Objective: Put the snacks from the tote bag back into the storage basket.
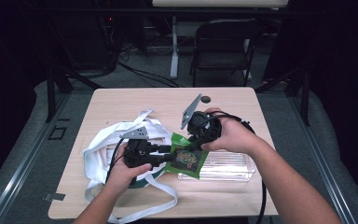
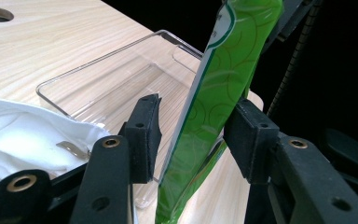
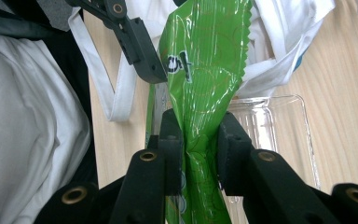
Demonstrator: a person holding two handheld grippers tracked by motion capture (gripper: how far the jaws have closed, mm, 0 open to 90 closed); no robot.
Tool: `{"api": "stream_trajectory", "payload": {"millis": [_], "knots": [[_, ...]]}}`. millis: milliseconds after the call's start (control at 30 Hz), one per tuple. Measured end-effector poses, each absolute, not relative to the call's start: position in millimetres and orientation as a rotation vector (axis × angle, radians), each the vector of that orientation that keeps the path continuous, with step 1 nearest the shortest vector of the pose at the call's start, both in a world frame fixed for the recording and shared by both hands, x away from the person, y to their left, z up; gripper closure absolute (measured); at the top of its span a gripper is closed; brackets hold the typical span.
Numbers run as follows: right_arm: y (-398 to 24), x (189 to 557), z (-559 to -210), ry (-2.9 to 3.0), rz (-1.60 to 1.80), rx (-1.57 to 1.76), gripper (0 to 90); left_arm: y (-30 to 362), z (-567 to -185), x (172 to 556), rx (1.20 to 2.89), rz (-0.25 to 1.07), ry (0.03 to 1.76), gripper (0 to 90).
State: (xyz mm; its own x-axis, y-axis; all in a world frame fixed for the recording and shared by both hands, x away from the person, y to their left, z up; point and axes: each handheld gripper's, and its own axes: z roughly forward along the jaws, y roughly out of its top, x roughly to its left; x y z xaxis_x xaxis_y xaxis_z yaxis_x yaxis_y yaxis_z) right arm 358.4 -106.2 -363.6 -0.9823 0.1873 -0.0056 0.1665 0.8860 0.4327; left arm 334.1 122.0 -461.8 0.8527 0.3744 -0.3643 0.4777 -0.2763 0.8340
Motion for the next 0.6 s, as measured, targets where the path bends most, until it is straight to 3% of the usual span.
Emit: {"api": "stream_trajectory", "payload": {"millis": [600], "knots": [[-114.7, 361.5, -355.7, 2.967, 0.663, 0.307, 74.8, 129.6, -461.3, 337.8, 1.877, -0.101, 0.672, 53.4]]}}
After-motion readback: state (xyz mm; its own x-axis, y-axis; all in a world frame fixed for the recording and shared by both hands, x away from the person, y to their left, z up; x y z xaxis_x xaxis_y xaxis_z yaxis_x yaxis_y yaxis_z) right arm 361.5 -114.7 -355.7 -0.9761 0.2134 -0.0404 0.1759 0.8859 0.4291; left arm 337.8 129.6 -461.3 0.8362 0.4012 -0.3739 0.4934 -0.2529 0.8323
